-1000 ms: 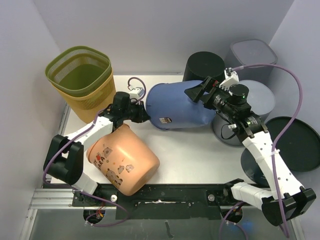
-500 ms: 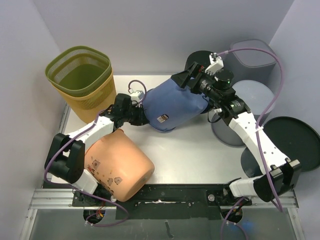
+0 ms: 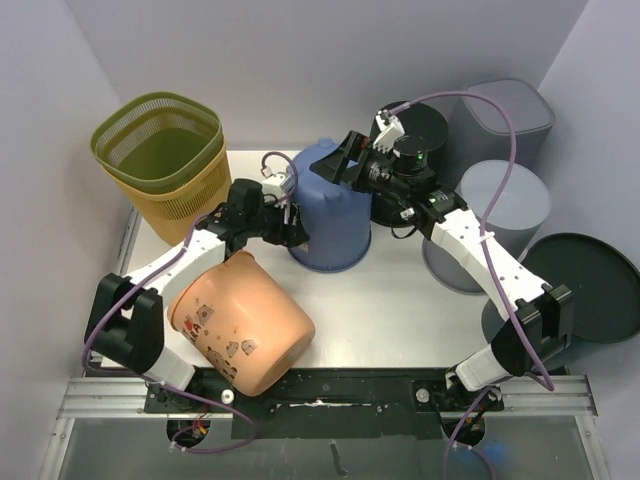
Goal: Turn the large container upside down
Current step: Turn the container upside down at the center of the board, then move the container to the center of the board.
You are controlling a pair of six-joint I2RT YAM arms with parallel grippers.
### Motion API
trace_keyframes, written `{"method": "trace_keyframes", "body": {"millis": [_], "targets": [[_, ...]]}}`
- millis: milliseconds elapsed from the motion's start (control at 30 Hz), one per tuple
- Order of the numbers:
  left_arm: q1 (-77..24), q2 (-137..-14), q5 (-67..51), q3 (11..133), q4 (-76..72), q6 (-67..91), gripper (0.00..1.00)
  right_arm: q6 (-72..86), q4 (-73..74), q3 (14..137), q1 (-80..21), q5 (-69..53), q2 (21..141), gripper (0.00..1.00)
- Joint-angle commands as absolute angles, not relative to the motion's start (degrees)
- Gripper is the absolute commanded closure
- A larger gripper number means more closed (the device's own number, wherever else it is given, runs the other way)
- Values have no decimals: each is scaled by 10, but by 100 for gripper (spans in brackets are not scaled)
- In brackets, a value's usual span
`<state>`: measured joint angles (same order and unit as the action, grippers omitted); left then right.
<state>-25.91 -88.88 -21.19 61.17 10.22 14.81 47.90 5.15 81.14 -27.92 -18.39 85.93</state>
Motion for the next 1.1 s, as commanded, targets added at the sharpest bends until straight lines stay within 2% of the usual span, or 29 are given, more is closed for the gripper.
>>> {"method": "trace_keyframes", "body": {"millis": [0, 167, 267, 433, 600, 800, 1067], "targets": [[-259, -841, -204, 649, 75, 127, 36, 468, 72, 854, -284, -195, 858, 2], [-259, -806, -173, 669, 88, 110, 35, 416, 136, 926, -284, -146, 828, 2], [-258, -781, -152, 690, 102, 93, 34, 383, 177, 927, -284, -101, 789, 2], [-255, -742, -128, 740, 137, 75, 35, 346, 265, 833, -284, -26, 717, 3], [-240, -730, -59, 819, 246, 108, 35, 347, 305, 714, -323, -40, 679, 2], [-230, -685, 6, 833, 346, 115, 35, 371, 262, 671, -407, -35, 735, 2], [-223, -581, 37, 776, 382, 146, 34, 357, 174, 776, -352, -42, 893, 3]]}}
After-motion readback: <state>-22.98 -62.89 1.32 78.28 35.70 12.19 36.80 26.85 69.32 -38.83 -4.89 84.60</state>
